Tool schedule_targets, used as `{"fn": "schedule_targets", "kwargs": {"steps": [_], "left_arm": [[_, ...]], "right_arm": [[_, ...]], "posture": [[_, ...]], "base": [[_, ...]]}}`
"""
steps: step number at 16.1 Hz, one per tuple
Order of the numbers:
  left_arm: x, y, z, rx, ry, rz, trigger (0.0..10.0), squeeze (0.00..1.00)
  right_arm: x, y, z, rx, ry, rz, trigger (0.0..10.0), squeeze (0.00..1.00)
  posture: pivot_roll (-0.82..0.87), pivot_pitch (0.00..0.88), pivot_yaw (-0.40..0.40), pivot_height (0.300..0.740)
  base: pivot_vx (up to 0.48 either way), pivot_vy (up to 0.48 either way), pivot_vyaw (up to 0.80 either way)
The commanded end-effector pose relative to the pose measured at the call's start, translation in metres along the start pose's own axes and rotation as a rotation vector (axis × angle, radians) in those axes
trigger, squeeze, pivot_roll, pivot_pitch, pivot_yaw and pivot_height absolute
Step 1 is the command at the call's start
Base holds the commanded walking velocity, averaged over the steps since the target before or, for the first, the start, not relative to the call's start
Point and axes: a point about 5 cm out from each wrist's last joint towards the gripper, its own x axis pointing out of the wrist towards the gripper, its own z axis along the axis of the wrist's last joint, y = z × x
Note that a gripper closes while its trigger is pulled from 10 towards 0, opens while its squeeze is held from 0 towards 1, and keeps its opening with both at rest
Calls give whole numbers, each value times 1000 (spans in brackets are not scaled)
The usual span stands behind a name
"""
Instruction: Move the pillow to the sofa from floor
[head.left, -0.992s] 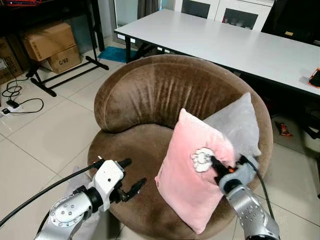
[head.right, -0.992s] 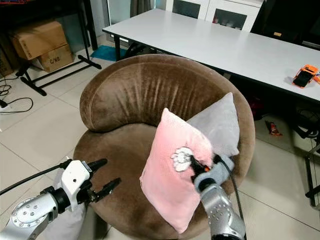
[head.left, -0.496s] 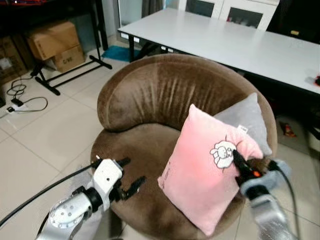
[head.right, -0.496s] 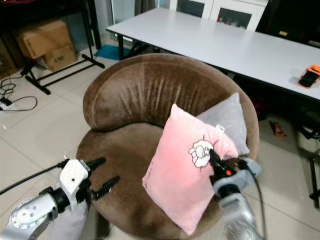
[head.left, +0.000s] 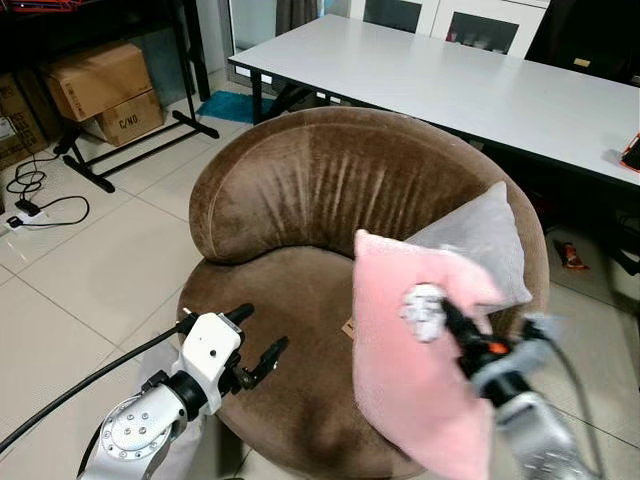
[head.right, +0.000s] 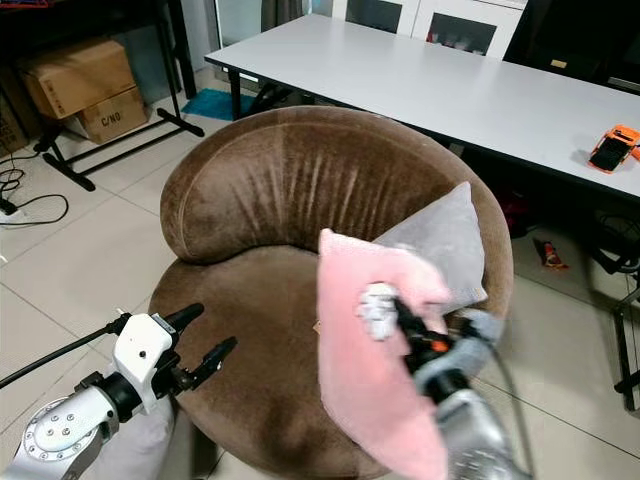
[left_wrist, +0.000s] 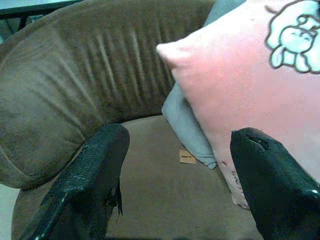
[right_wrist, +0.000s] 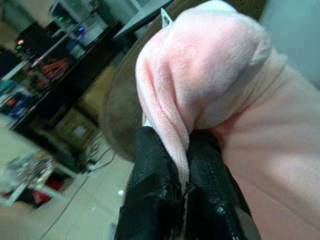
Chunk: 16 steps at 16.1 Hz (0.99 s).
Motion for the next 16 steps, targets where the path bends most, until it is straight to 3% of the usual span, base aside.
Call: {"fn": "schedule_targets", "kwargs": {"steps": [1, 4, 6, 7, 9, 10, 11, 12, 15, 16], "left_arm": [[-1, -2, 4, 18, -16, 6, 10000, 0], [-3, -1, 4, 20, -15, 13, 10000, 0], [-3, 0, 4, 22, -14, 13, 10000, 0], [-3, 1, 4, 23, -14, 12, 10000, 0], [-2, 1, 5, 24, -14, 8, 10000, 0], [-2, 1, 5, 25, -14, 7, 10000, 0], [-1, 3, 5, 29, -13, 7, 10000, 0], [-1, 3, 5, 31, -13, 7, 10000, 0], [-1, 3, 5, 34, -12, 15, 10000, 0], [-1, 3, 5, 22, -12, 11, 9216, 0]], "right_arm": [[7, 13, 5, -6, -10, 59, 10000, 1000], [12, 29, 10, -3, -7, 137, 10000, 1000], [18, 45, 22, 78, -60, 197, 10000, 1000], [22, 48, 26, 133, -83, 193, 10000, 1000], [28, 42, 24, 158, -86, 129, 10000, 1000], [31, 35, 17, 119, -50, 77, 10000, 94], [35, 20, 3, 57, 33, -28, 6745, 0], [36, 18, -1, 49, 51, -28, 0, 0], [36, 22, -5, 47, 81, -9, 0, 0], [37, 21, -7, 27, 96, -22, 0, 0]], "posture": [[63, 0, -75, 740], [70, 0, -78, 740], [68, 0, -76, 740], [67, 0, -74, 740], [67, 0, -70, 740], [65, 0, -68, 740], [64, 0, -65, 740], [68, 0, -66, 740], [67, 0, -68, 740], [67, 0, -68, 740]], "base": [[0, 0, 0], [0, 0, 0], [0, 0, 0], [0, 0, 0], [0, 0, 0], [0, 0, 0], [0, 0, 0], [0, 0, 0], [0, 0, 0], [0, 0, 0]]}}
